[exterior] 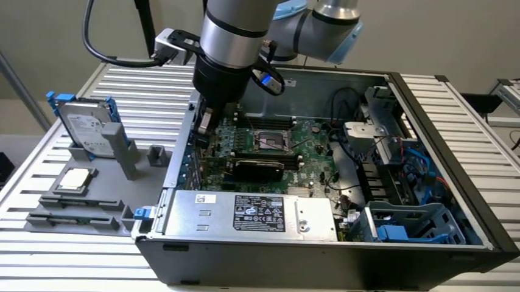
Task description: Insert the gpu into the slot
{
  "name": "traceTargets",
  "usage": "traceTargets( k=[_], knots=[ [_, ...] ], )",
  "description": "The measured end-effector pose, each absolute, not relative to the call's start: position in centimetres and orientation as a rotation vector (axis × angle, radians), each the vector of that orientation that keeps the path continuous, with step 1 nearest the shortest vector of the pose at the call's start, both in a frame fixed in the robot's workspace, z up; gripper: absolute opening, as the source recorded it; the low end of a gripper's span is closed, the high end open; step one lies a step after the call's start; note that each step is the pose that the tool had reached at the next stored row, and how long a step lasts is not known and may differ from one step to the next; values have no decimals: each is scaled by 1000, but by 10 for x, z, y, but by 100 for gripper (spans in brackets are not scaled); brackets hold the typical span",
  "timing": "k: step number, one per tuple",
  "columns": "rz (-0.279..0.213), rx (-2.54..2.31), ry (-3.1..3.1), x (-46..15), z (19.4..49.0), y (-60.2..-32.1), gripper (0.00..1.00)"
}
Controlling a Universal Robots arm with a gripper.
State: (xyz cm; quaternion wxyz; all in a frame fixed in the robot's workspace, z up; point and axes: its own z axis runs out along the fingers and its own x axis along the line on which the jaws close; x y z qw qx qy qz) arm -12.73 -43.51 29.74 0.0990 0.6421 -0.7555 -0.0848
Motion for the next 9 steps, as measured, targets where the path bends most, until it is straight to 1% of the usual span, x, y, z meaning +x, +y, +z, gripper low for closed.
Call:
traceTargets(
  k=[9],
  knots=[
    [-245,1896,-2232,-128,297,-435,11]
  ],
)
